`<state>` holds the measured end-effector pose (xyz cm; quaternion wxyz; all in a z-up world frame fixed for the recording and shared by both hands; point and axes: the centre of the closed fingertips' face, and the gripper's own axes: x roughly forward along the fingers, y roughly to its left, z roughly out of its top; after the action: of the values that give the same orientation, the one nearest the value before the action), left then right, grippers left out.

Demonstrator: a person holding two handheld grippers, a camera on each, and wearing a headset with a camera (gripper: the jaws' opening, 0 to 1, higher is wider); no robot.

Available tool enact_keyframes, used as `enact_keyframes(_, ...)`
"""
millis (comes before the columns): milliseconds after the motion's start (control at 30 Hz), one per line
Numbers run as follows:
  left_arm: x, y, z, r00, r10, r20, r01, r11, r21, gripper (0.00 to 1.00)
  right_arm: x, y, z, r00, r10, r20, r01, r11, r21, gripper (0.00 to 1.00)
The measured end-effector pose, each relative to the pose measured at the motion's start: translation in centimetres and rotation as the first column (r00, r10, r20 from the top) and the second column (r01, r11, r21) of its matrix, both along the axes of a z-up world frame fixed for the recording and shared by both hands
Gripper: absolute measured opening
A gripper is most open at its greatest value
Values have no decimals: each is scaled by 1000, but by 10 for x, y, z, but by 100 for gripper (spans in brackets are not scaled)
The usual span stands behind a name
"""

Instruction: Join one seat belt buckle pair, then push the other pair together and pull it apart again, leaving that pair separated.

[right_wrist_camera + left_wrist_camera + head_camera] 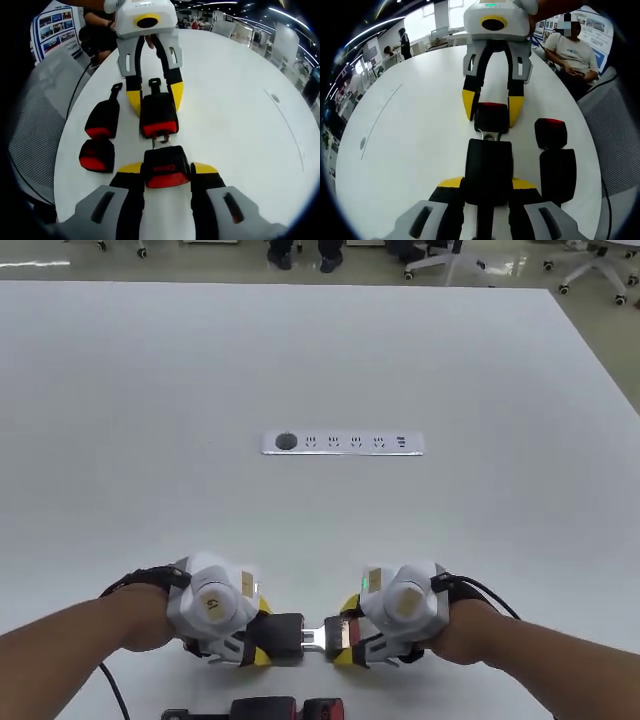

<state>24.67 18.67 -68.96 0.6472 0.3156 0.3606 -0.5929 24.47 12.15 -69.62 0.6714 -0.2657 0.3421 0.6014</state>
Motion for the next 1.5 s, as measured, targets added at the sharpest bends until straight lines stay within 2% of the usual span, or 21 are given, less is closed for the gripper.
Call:
enact_keyframes(133, -1, -1, 1, 1000, 2, 1, -2, 1000, -2, 35, 1, -6, 3, 1000, -7, 0, 7, 1000, 11, 34)
enact_keyframes(400, -1, -1, 1, 1000, -5, -2, 5, 1000, 10, 34, 5, -2, 3, 1000, -27, 6, 27, 999, 19, 33)
enact_keyframes(633, 0, -1, 0, 999, -40, -6, 41, 999, 26, 34, 6, 0, 2, 1000, -19, 7, 18, 1000, 19, 33)
enact_keyframes(733, 0, -1, -2, 998, -63, -5, 63, 997, 43, 34, 7, 4, 2, 1000, -23, 6, 23, 999, 34, 33)
enact_keyframes(833, -1, -2, -2, 998, -66, -7, 66, 997, 43, 34, 6, 14, 5, 1000, -25, 7, 25, 999, 44, 33)
enact_keyframes(933, -3, -3, 0, 998, -54, -10, 54, 998, 31, 34, 10, 12, 7, 999, -33, 9, 32, 998, 46, 33)
enact_keyframes(1300, -3, -4, 3, 998, -64, -8, 64, 997, 38, 34, 9, 16, 9, 1000, -26, 16, 25, 999, 41, 33)
enact_keyframes(1500, 1, -1, 0, 998, -64, -8, 64, 997, 32, 34, 9, 18, 8, 1000, -18, 16, 18, 999, 44, 33)
